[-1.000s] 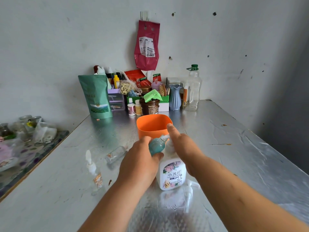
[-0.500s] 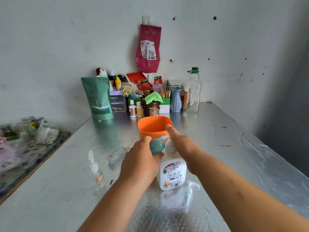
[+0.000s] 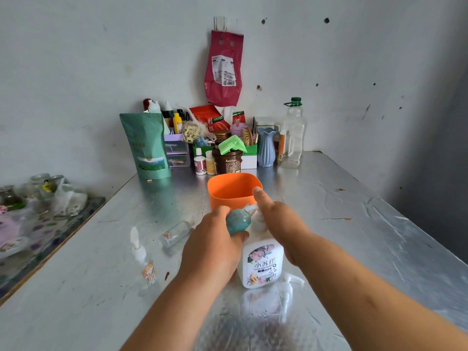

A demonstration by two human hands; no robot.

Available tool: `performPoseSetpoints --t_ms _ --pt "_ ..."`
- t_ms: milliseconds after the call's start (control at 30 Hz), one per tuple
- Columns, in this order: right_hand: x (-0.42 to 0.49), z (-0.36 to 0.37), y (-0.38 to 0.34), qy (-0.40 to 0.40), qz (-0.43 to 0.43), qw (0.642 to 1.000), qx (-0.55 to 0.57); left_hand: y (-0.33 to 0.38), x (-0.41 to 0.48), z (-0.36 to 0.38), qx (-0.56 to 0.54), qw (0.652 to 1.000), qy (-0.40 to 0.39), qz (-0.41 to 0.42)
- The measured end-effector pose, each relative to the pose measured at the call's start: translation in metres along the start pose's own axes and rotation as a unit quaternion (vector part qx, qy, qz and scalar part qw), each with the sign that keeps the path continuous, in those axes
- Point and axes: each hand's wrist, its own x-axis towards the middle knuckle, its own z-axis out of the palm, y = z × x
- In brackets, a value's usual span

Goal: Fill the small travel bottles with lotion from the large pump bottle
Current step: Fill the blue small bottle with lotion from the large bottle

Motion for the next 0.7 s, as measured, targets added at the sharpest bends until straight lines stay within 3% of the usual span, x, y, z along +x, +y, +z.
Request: performPoseSetpoints --t_ms 167,367,700 --pt "-0.0046 0.0035 0.0039 0.032 -0.044 0.998 -0.038 -0.0028 -0.0003 0.0014 -0.003 1.000 -0.010 -0.005" --pt "-0.0059 -0.0004 -0.0019 -0.033 0.032 0.998 0.033 0.0009 -0.0025 -0.0028 -0.006 1.000 -0.010 -0.002" --pt "-0.0046 0.0010 0.0000 -0.030 0.019 0.998 0.047 0.0030 -0.0022 -0.0031 -0.008 1.000 -0.005 -0.005"
